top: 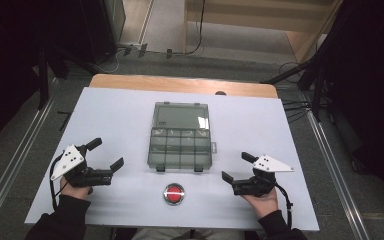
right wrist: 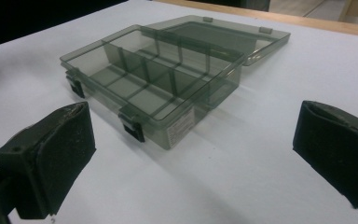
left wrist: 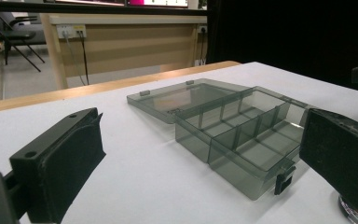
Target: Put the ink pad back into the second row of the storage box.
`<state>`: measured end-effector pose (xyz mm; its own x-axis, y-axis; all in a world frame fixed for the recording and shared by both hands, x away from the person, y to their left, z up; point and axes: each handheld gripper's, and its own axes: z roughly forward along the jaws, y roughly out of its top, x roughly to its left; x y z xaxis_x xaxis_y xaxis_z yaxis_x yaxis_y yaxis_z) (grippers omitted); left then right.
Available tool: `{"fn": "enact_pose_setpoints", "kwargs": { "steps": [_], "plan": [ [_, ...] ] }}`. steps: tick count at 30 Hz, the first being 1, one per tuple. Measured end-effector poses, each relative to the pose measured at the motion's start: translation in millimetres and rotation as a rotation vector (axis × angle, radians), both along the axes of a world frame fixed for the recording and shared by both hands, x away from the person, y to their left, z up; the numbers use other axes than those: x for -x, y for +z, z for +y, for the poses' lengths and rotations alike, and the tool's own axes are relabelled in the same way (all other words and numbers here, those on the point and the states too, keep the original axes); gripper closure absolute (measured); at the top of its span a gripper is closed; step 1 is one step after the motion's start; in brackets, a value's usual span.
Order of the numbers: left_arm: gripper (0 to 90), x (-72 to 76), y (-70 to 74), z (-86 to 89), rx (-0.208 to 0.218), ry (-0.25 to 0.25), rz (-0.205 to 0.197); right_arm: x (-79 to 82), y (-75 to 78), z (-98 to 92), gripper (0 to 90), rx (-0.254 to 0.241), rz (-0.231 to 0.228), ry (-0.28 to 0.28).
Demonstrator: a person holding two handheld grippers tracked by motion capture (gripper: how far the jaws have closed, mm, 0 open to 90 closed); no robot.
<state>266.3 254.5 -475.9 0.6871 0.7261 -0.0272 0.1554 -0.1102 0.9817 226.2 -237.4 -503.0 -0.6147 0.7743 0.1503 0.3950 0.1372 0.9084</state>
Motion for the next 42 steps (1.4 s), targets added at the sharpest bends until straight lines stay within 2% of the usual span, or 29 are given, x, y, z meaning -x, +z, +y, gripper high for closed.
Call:
{"fn": "enact_pose_setpoints", "kwargs": {
  "steps": [6,7,18,22,26,32,34,42],
  "plan": [
    [0.0,-0.1,-0.1,0.0,0.001,0.000,0.001,0.7,-1.2,8.3,0.0,0.029,0.013,0.036],
    [0.0,-0.1,0.0,0.0,0.001,0.000,0.001,0.9,-2.2,11.6,0.0,0.048,0.019,0.051],
    [0.0,-0.2,0.1,0.1,0.005,0.001,0.001,1.1,-5.9,26.1,0.0,0.095,0.056,0.133],
    [0.0,-0.4,0.0,0.1,0.003,0.000,0.003,1.0,-6.0,31.4,0.0,0.124,0.057,0.151],
    [0.0,-0.5,-0.1,-0.2,0.001,-0.002,0.003,2.1,-3.5,43.7,0.0,0.174,0.044,0.207],
    [0.0,-0.6,-0.1,0.4,0.005,0.003,0.005,2.1,1.4,58.2,0.0,0.185,0.045,0.254],
    [0.0,-0.7,-0.3,-0.1,0.003,0.000,0.006,2.1,4.7,66.5,0.0,0.208,0.030,0.287],
    [0.0,-0.8,-0.4,-0.2,0.001,0.001,0.005,1.6,8.2,84.1,0.0,0.220,0.046,0.347]
  ]
}}
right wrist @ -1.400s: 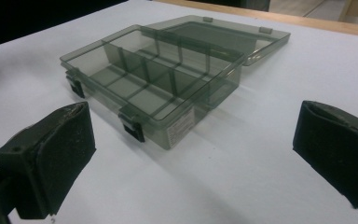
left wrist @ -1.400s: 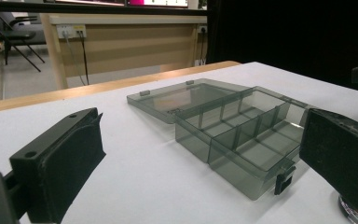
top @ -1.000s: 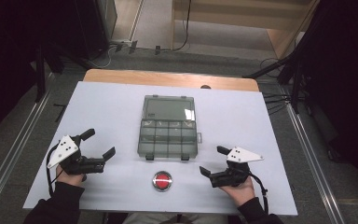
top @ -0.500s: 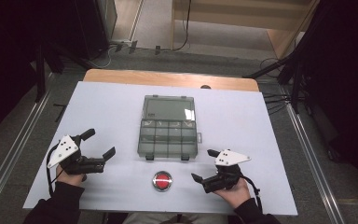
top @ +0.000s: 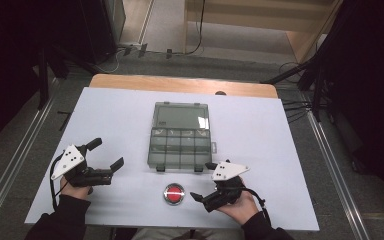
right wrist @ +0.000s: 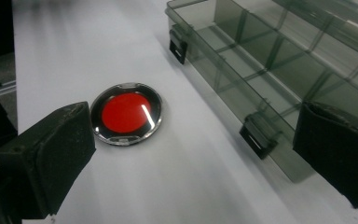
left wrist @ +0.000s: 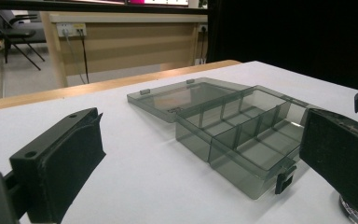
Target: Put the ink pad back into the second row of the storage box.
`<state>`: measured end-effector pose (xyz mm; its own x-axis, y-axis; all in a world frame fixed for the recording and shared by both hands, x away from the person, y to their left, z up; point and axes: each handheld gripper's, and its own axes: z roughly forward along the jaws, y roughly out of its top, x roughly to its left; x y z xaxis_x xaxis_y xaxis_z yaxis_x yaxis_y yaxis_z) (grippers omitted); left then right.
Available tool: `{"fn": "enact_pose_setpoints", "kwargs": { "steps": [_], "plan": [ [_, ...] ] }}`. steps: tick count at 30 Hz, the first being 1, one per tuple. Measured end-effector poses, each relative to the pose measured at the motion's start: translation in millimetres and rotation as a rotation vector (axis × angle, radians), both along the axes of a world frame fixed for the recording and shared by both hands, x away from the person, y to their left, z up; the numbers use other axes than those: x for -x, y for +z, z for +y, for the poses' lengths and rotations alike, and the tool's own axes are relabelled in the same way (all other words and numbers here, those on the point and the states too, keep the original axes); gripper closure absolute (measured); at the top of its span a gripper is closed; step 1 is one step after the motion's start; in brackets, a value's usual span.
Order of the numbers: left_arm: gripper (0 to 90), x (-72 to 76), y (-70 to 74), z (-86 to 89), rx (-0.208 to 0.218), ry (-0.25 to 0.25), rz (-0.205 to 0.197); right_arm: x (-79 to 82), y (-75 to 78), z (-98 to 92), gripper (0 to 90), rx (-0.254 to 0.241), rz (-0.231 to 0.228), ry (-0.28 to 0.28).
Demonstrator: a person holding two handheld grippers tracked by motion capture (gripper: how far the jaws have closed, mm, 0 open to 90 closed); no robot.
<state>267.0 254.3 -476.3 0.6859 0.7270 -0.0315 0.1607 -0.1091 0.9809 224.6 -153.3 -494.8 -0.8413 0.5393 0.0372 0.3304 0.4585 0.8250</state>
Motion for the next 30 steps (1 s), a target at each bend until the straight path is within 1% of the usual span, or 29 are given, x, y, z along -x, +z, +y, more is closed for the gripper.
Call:
{"fn": "enact_pose_setpoints", "kwargs": {
  "steps": [7,16,17,18,21,25,26,28,30],
  "plan": [
    [0.0,0.1,0.1,0.1,0.000,-0.002,0.000,-0.8,0.6,10.9,0.0,0.002,0.009,0.025],
    [0.0,0.2,-0.4,-1.5,-0.006,-0.014,0.003,-3.8,-5.1,32.0,0.0,0.013,0.026,0.067],
    [0.0,0.2,-0.4,-1.5,-0.006,-0.014,0.003,-3.8,-5.1,32.0,0.0,0.013,0.026,0.067],
    [0.0,0.3,-0.3,-1.3,-0.003,-0.014,0.003,-4.5,-6.2,37.6,0.0,0.017,0.033,0.081],
    [0.0,0.3,-0.3,-1.4,-0.002,-0.016,0.002,-4.8,-8.3,44.9,0.0,0.030,0.041,0.097],
    [0.0,0.4,-0.3,-1.5,-0.001,-0.017,0.002,-5.0,-10.0,50.0,0.0,0.038,0.044,0.109],
    [0.0,0.5,-0.2,-1.6,0.000,-0.016,0.003,-4.4,-11.5,52.9,0.0,0.046,0.053,0.113],
    [0.0,0.5,-0.3,-1.6,0.001,-0.017,0.003,-4.6,-12.8,54.4,0.0,0.050,0.056,0.119],
    [0.0,0.5,-0.3,-1.8,-0.002,-0.019,0.004,-4.6,-16.2,58.7,0.0,0.069,0.068,0.134]
  ]
}}
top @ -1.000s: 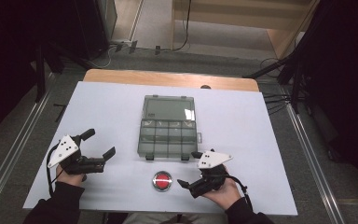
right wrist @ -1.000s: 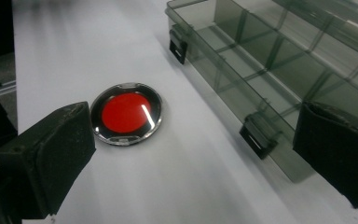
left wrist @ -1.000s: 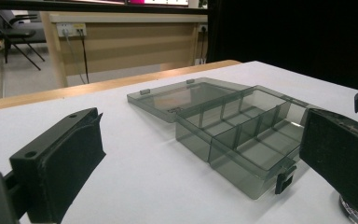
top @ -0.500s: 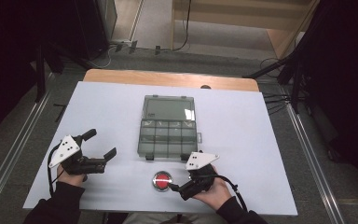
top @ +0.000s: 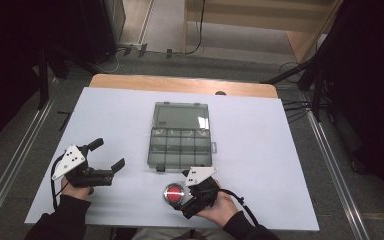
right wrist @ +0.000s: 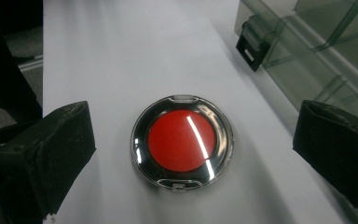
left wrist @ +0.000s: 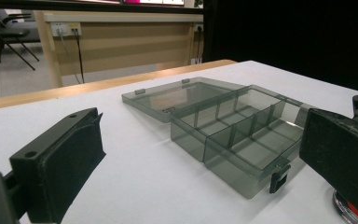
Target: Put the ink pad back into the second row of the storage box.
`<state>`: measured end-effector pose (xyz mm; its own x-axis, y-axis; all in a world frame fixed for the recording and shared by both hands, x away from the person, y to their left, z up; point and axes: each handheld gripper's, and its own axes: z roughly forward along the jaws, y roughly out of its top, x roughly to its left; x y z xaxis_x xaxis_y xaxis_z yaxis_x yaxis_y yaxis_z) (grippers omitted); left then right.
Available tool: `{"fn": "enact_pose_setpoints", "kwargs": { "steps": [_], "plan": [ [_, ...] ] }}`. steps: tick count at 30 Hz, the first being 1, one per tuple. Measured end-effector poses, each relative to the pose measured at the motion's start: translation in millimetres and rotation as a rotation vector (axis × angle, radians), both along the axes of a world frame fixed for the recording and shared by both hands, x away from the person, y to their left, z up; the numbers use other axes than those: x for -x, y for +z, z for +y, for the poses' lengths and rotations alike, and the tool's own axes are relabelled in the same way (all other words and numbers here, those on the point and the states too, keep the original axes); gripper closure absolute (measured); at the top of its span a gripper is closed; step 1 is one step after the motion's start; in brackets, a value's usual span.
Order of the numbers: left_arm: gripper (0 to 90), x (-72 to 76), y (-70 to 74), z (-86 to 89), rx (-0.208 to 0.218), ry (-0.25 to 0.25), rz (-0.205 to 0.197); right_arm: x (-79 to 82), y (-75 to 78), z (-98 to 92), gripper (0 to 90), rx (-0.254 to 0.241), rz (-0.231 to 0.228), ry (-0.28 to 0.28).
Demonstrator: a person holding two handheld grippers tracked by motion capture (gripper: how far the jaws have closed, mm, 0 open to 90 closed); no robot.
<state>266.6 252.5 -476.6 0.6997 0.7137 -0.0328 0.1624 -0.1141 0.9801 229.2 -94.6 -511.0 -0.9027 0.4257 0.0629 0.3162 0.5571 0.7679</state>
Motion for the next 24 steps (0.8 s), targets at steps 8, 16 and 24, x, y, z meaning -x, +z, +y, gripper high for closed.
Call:
{"fn": "enact_pose_setpoints", "kwargs": {
  "steps": [8,16,24],
  "plan": [
    [0.0,0.1,0.0,0.0,0.002,0.000,0.001,-0.7,-5.4,8.6,0.6,0.029,-0.004,0.010],
    [0.0,0.0,0.0,0.1,0.003,0.000,0.001,-2.3,-8.6,10.7,13.7,0.028,0.002,0.022],
    [0.0,0.1,0.1,0.2,0.003,0.000,0.001,-1.4,-11.3,13.1,15.7,0.057,0.003,0.024]
  ]
}}
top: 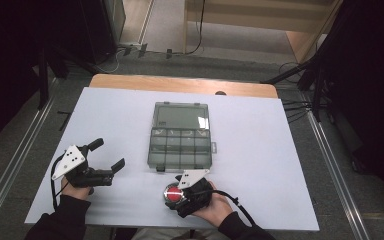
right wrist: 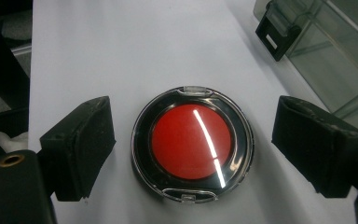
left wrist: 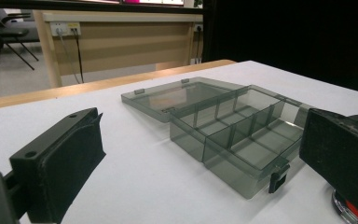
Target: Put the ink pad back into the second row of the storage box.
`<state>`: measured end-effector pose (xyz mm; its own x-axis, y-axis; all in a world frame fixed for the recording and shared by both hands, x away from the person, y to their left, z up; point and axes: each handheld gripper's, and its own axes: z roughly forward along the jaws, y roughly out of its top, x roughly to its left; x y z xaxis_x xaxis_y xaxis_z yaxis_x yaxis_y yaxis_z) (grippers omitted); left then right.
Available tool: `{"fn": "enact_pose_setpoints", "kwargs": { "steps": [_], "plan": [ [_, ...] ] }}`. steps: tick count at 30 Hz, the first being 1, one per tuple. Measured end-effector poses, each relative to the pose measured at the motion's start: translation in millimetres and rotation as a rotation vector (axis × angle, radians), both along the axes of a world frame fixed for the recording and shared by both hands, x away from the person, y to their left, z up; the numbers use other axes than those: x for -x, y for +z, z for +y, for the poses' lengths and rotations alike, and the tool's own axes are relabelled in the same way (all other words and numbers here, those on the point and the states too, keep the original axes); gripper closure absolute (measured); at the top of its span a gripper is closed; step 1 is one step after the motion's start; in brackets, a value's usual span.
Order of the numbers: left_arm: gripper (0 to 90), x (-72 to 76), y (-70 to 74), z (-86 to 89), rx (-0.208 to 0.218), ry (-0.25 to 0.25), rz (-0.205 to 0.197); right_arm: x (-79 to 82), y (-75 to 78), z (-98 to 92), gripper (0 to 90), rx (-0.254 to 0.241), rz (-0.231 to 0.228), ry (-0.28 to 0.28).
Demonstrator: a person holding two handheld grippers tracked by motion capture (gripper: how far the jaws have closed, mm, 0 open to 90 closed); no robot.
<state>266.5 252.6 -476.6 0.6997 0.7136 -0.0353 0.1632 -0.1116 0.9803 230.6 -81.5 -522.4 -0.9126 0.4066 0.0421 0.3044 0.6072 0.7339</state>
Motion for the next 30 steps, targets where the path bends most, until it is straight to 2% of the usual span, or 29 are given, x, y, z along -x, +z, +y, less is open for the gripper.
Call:
{"fn": "enact_pose_setpoints", "kwargs": {
  "steps": [3,6,11,13,18,25,30],
  "plan": [
    [0.0,-0.1,-0.1,0.1,0.000,0.000,0.001,0.1,-0.5,0.4,20.6,0.006,-0.008,0.003],
    [0.0,-0.3,-0.2,0.2,-0.003,-0.001,0.000,0.8,-0.2,0.4,29.8,0.010,-0.017,0.012],
    [0.0,-0.4,-0.1,0.4,-0.001,0.001,0.000,1.2,-0.4,0.7,30.5,0.020,-0.017,0.009],
    [0.0,-0.2,-0.2,0.2,-0.002,-0.001,0.000,2.6,0.9,2.4,30.5,0.040,-0.033,0.009],
    [0.0,-0.1,0.0,0.2,0.002,0.000,0.000,2.2,3.1,3.2,30.6,0.059,-0.032,0.023],
    [0.0,0.0,0.1,0.2,0.005,0.000,0.001,2.3,20.5,0.6,30.6,0.062,-0.051,0.047],
    [0.0,0.1,0.2,0.5,0.006,0.001,-0.001,-2.2,34.6,-4.7,30.7,0.051,-0.071,0.023]
  ]
}}
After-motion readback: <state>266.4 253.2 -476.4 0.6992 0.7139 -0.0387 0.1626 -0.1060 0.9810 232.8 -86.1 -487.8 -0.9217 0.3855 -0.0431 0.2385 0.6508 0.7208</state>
